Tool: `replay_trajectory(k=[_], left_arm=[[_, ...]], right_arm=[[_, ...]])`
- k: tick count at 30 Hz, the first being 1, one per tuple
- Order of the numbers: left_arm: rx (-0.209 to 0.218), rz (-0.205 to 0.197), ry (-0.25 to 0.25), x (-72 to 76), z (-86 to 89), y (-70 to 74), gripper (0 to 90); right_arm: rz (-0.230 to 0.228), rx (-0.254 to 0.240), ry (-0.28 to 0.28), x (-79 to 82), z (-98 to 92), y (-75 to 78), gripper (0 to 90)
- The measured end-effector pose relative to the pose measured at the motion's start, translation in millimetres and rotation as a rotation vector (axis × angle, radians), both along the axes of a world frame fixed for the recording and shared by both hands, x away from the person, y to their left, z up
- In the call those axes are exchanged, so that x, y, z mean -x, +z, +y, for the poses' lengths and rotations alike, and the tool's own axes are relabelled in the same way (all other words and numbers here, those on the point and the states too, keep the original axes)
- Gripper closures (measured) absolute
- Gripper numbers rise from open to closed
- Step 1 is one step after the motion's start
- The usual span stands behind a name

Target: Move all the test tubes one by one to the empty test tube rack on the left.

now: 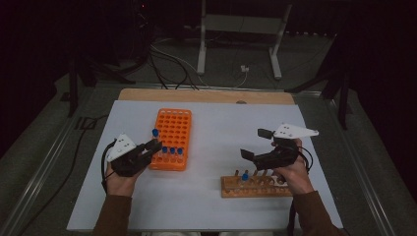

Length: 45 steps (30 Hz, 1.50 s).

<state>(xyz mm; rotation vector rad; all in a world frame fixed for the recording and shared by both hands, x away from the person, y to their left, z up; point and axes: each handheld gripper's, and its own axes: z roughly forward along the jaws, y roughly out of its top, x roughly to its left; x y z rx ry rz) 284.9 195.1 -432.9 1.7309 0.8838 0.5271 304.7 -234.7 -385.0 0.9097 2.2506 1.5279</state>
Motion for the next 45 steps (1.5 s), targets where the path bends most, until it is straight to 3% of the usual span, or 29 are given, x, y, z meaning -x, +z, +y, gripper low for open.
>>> replay_trajectory(k=[15, 45], left_arm=[[-0.021, 0.002, 0.023, -1.0, 5.3, -7.9, 77.9], [-0.054, -0.003, 0.028, -2.9, -0.7, -17.5, 77.9]], right_arm=[[0.004, -0.019, -0.021, 2.3, -11.4, -5.5, 1.4], [0.023, -0.042, -0.085, 13.2, -43.3, -25.1, 1.4]])
